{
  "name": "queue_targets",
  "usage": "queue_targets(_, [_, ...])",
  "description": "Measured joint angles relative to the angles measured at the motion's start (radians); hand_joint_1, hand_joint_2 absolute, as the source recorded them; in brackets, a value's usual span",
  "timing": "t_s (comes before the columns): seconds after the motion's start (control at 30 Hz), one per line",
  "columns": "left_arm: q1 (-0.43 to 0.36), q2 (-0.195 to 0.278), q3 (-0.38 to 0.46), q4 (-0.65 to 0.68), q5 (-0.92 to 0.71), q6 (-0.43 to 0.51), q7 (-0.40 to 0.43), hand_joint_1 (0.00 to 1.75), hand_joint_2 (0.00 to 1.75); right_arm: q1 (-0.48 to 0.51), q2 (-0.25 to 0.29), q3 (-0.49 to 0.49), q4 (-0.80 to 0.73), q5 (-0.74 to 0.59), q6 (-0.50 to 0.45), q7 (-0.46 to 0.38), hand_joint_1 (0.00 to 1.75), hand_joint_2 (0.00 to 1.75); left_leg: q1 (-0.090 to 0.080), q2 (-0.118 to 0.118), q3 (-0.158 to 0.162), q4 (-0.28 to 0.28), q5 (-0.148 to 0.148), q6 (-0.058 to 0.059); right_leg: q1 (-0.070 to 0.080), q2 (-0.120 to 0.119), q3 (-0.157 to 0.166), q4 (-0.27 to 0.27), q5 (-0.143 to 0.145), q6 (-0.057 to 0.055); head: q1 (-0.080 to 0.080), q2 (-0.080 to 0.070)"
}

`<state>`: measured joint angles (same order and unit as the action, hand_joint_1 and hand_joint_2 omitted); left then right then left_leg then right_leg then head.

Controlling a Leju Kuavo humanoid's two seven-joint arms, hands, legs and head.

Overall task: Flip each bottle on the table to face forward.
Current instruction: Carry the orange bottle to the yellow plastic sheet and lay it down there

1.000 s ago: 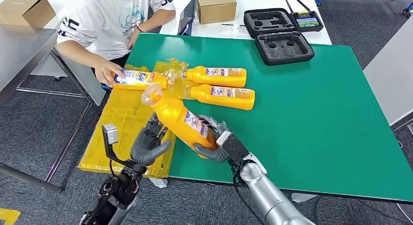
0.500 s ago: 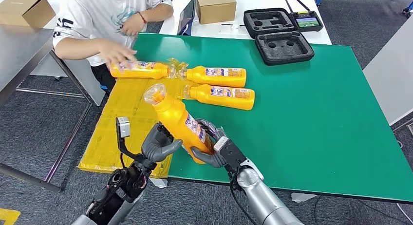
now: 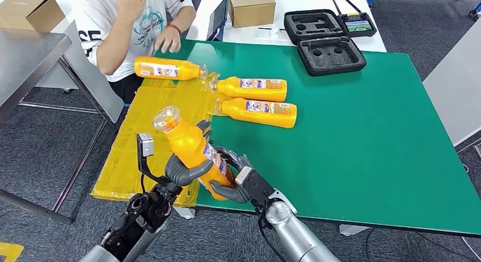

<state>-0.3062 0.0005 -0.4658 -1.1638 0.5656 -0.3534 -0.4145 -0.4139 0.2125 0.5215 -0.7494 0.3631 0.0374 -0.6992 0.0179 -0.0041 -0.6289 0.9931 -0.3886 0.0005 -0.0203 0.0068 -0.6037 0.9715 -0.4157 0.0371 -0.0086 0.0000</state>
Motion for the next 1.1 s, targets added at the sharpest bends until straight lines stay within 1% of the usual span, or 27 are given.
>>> queue_targets(0.17, [0.003,0.0,0.001,0.004,0.021,0.015,-0.021,0.0,1.75,-0.004,0.004,0.001,0.016,0.011,0.0,0.0,1.75,1.75,0.0,0.0,0.0,0.0,0.0,0.0,0.0,0.0,0.0,0.0,0.0,0.0,0.0,0.0])
queue_targets(0.37, [0.005,0.0,0.001,0.004,0.026,0.02,-0.026,0.0,1.75,-0.008,0.007,0.001,0.026,0.015,0.0,0.0,1.75,1.75,0.0,0.0,0.0,0.0,0.0,0.0,0.0,0.0,0.0,0.0,0.0,0.0,0.0,0.0])
queue_targets(0.4, [0.006,0.0,0.001,0.004,0.026,0.02,-0.026,0.02,1.75,-0.008,0.007,0.001,0.027,0.015,0.0,0.0,1.75,1.75,0.0,0.0,0.0,0.0,0.0,0.0,0.0,0.0,0.0,0.0,0.0,0.0,0.0,0.0])
queue_targets(0.43, [0.006,0.0,0.001,0.004,0.027,0.02,-0.026,0.18,1.75,-0.008,0.007,0.001,0.028,0.015,0.0,0.0,1.75,1.75,0.0,0.0,0.0,0.0,0.0,0.0,0.0,0.0,0.0,0.0,0.0,0.0,0.0,0.0])
queue_targets(0.47, [0.006,0.0,0.001,0.004,0.029,0.02,-0.026,0.54,1.75,-0.008,0.007,0.001,0.028,0.015,0.0,0.0,1.75,1.75,0.0,0.0,0.0,0.0,0.0,0.0,0.0,0.0,0.0,0.0,0.0,0.0,0.0,0.0])
queue_targets(0.53, [0.006,0.0,0.001,0.004,0.032,0.025,-0.031,1.38,1.75,-0.009,0.007,0.001,0.03,0.014,0.0,0.0,1.75,1.75,0.0,0.0,0.0,0.0,0.0,0.0,0.0,0.0,0.0,0.0,0.0,0.0,0.0,0.0])
queue_targets(0.57, [0.006,-0.001,0.001,0.004,0.034,0.031,-0.037,1.66,1.75,-0.01,0.007,0.001,0.031,0.014,0.0,0.0,1.75,1.75,0.0,0.0,0.0,0.0,0.0,0.0,0.0,0.0,0.0,0.0,0.0,0.0,0.0,0.0])
queue_targets(0.6, [0.006,-0.002,0.002,0.004,0.036,0.036,-0.042,1.74,1.75,-0.011,0.007,0.001,0.033,0.014,0.0,0.0,1.75,1.75,0.0,0.0,0.0,0.0,0.0,0.0,0.0,0.0,0.0,0.0,0.0,0.0,0.0,0.0])
queue_targets(0.67, [0.007,-0.003,0.002,0.003,0.041,0.047,-0.05,1.75,1.75,-0.013,0.007,0.001,0.037,0.015,0.0,0.0,1.75,1.75,0.0,0.0,0.0,0.0,0.0,0.0,0.0,0.0,0.0,0.0,0.0,0.0,0.0,0.0])
queue_targets(0.8, [0.008,-0.006,0.004,0.001,0.049,0.06,-0.052,1.75,1.75,-0.016,0.007,0.001,0.043,0.015,0.0,0.0,1.38,1.75,0.0,0.0,0.0,0.0,0.0,0.0,0.0,0.0,0.0,0.0,0.0,0.0,0.0,0.0])
queue_targets(0.83, [0.009,-0.006,0.004,0.001,0.05,0.061,-0.052,1.75,1.75,-0.017,0.007,0.001,0.043,0.015,0.0,0.0,1.09,1.75,0.0,0.0,0.0,0.0,0.0,0.0,0.0,0.0,0.0,0.0,0.0,0.0,0.0,0.0])
queue_targets(0.93, [0.011,-0.007,0.006,-0.007,0.052,0.068,-0.052,1.75,1.75,-0.015,0.008,0.003,0.047,0.022,-0.001,0.0,0.05,1.75,0.0,0.0,0.0,0.0,0.0,0.0,0.0,0.0,0.0,0.0,0.0,0.0,0.0,0.0])
queue_targets(0.97, [0.011,-0.008,0.007,-0.014,0.053,0.074,-0.051,1.75,1.75,-0.012,0.01,0.005,0.048,0.027,-0.007,0.002,0.0,1.75,0.0,0.0,0.0,0.0,0.0,0.0,0.0,0.0,0.0,0.0,0.0,0.0,0.0,0.0])
queue_targets(1.03, [0.012,-0.008,0.01,-0.028,0.053,0.087,-0.051,1.75,1.75,-0.006,0.015,0.008,0.05,0.035,-0.024,0.009,0.0,1.75,0.0,0.0,0.0,0.0,0.0,0.0,0.0,0.0,0.0,0.0,0.0,0.0,0.0,0.0])
queue_targets(1.1, [0.012,-0.008,0.011,-0.034,0.052,0.096,-0.051,1.75,1.75,-0.004,0.018,0.008,0.048,0.032,-0.037,0.018,0.0,0.87,0.0,0.0,0.0,0.0,0.0,0.0,0.0,0.0,0.0,0.0,0.0,0.0,0.0,0.0])
